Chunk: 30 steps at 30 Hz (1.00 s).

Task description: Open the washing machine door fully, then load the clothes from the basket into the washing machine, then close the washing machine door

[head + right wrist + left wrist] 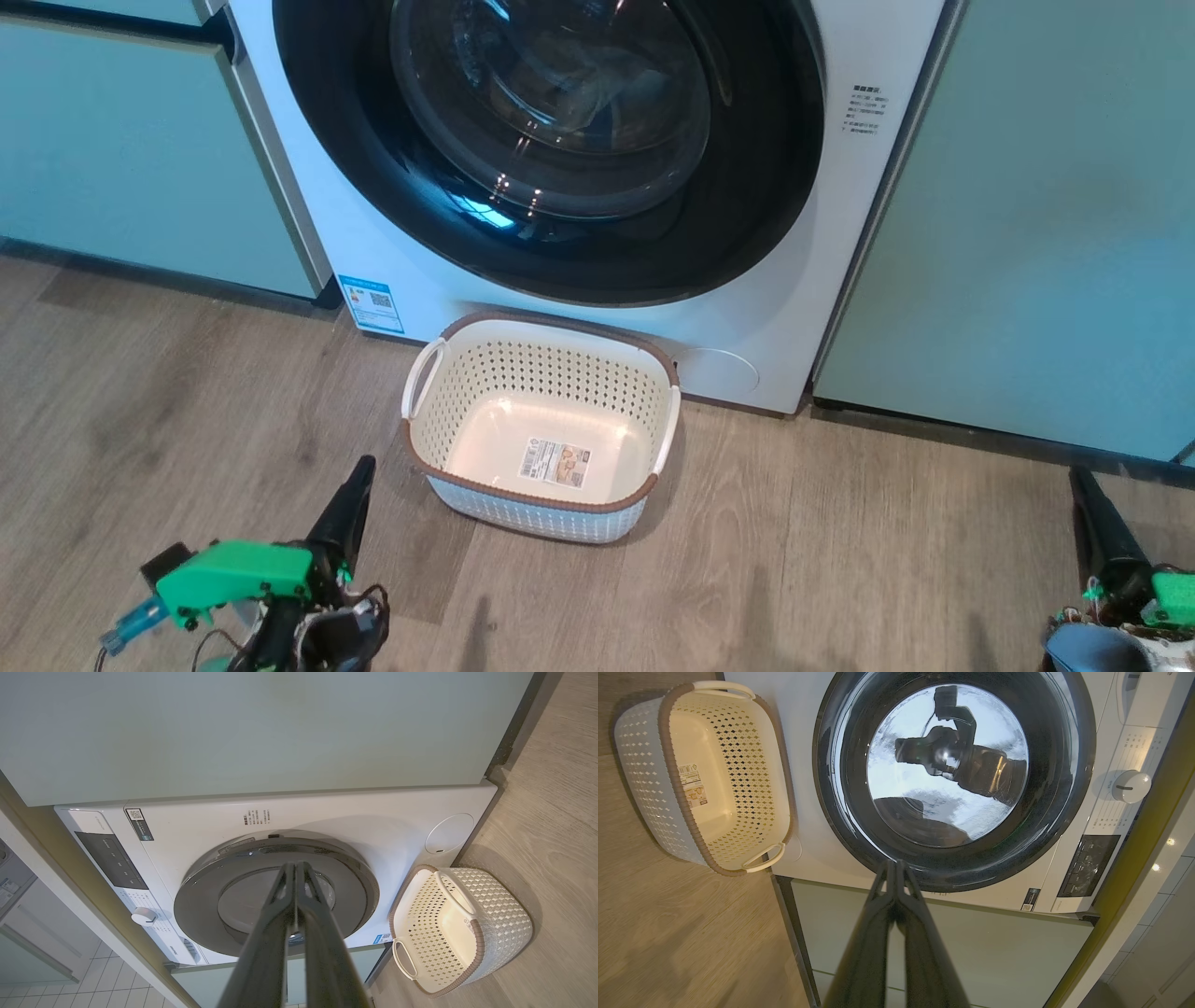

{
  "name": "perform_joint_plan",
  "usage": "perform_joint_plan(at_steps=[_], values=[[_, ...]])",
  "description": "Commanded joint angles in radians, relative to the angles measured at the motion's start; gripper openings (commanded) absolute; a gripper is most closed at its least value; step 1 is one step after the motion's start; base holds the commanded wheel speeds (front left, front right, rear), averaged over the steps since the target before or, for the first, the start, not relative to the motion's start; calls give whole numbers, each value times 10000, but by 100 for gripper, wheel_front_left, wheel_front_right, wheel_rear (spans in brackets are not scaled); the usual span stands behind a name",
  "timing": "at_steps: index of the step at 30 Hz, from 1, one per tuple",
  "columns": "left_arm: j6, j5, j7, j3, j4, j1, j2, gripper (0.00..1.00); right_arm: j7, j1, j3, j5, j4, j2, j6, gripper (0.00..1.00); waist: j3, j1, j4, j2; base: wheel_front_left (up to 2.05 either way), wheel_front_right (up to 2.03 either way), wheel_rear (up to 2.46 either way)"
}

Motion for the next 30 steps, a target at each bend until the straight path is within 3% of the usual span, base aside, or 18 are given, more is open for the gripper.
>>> perform_joint_plan(at_steps=[1, 30], values=[[-16, -50, 62, 333, -343, -553, 60, 0, 57, -538, 157, 76, -363, -221, 35, 0, 0, 0, 0, 0, 0, 0, 0], [-16, -51, 61, 332, -343, -553, 60, 0, 57, -538, 158, 77, -363, -221, 35, 0, 0, 0, 0, 0, 0, 0, 0]])
